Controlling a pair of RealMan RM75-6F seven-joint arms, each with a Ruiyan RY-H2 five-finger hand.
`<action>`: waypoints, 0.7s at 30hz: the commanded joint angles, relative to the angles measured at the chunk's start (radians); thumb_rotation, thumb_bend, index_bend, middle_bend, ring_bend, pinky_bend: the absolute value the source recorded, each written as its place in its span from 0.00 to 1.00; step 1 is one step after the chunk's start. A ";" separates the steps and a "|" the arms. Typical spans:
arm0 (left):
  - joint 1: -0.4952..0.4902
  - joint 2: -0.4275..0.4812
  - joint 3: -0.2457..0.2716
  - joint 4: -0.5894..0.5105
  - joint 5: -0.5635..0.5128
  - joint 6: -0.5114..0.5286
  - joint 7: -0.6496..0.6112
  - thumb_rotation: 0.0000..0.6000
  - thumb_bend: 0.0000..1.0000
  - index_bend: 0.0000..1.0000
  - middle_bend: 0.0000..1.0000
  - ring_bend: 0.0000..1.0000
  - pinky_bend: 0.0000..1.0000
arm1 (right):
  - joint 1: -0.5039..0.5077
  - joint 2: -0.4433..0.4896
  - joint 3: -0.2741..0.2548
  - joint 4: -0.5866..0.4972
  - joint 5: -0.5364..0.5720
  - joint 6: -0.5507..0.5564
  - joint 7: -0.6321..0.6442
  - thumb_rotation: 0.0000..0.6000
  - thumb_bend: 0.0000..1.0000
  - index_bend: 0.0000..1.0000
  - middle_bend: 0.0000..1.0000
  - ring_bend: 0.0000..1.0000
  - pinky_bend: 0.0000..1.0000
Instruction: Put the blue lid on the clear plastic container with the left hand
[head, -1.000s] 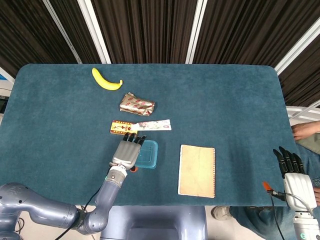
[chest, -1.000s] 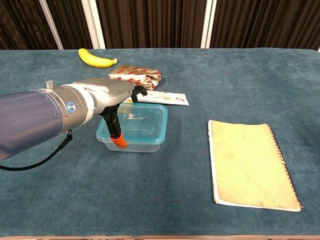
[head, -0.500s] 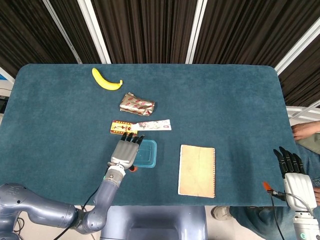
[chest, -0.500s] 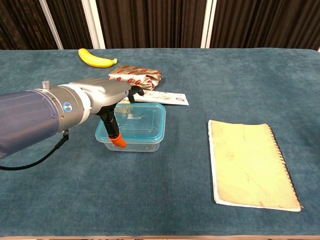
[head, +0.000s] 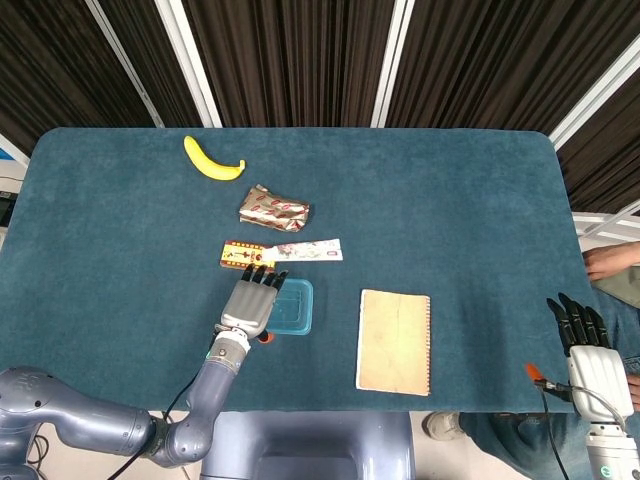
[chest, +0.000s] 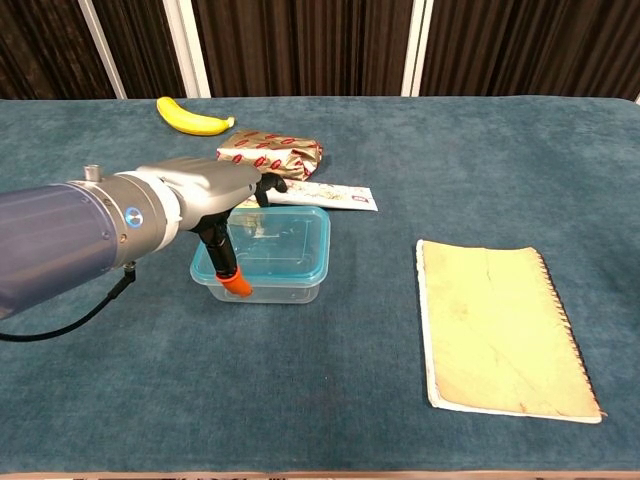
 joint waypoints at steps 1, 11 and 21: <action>-0.001 0.002 0.001 -0.007 0.005 0.002 0.004 1.00 0.11 0.04 0.10 0.00 0.00 | 0.000 0.000 0.000 0.000 0.001 -0.001 0.000 1.00 0.27 0.02 0.00 0.00 0.00; -0.008 0.018 0.017 -0.052 0.008 0.015 0.042 1.00 0.07 0.00 0.05 0.00 0.00 | 0.001 0.000 0.000 0.000 0.000 -0.001 -0.001 1.00 0.27 0.02 0.00 0.00 0.00; 0.011 0.051 0.037 -0.148 0.117 0.074 0.024 1.00 0.08 0.04 0.12 0.00 0.00 | 0.001 0.001 0.001 -0.003 0.001 -0.002 -0.001 1.00 0.27 0.02 0.00 0.00 0.00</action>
